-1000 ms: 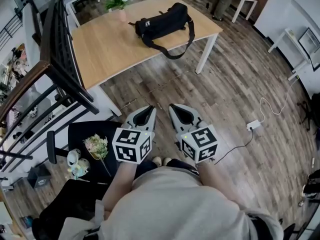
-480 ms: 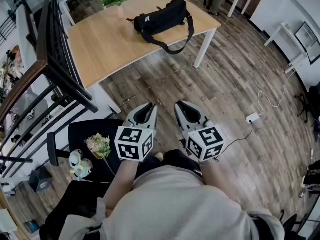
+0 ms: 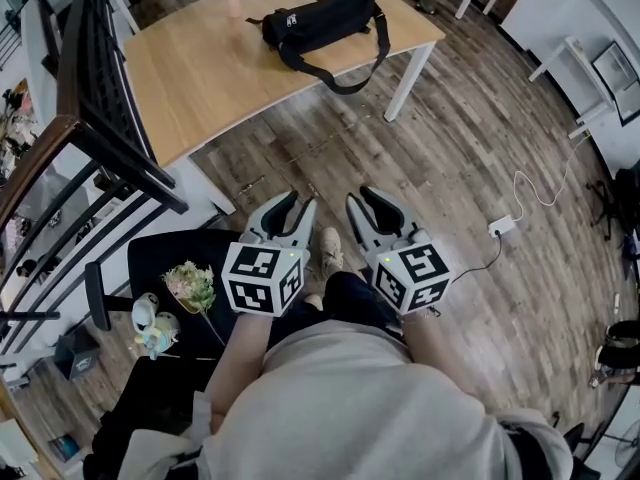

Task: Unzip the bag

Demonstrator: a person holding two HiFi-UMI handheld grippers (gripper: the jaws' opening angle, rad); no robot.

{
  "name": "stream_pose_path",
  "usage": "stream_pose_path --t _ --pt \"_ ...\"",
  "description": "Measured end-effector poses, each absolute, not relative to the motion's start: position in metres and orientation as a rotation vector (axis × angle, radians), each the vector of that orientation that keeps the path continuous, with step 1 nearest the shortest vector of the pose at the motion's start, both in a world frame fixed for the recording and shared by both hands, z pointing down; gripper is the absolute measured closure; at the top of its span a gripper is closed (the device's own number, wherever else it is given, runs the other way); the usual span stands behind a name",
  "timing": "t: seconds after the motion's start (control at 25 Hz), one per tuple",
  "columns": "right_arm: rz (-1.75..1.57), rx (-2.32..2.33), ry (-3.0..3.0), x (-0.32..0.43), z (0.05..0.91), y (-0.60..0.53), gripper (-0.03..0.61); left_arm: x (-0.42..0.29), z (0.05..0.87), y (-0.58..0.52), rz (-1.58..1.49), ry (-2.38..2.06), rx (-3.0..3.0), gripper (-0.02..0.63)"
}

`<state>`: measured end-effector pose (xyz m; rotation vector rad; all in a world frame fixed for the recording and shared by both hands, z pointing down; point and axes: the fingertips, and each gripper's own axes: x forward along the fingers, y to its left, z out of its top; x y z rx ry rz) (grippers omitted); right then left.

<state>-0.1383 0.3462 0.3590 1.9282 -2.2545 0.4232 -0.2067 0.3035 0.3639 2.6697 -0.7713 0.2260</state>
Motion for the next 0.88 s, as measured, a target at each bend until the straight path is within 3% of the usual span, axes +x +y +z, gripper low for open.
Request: stream_pose_path --t 0.88 --pt "0.360 1.715 -2.441 -0.032 0.351 0.136 0.468 -0.100 0.352 0.103 0.239 -1.021 2.641 0.508"
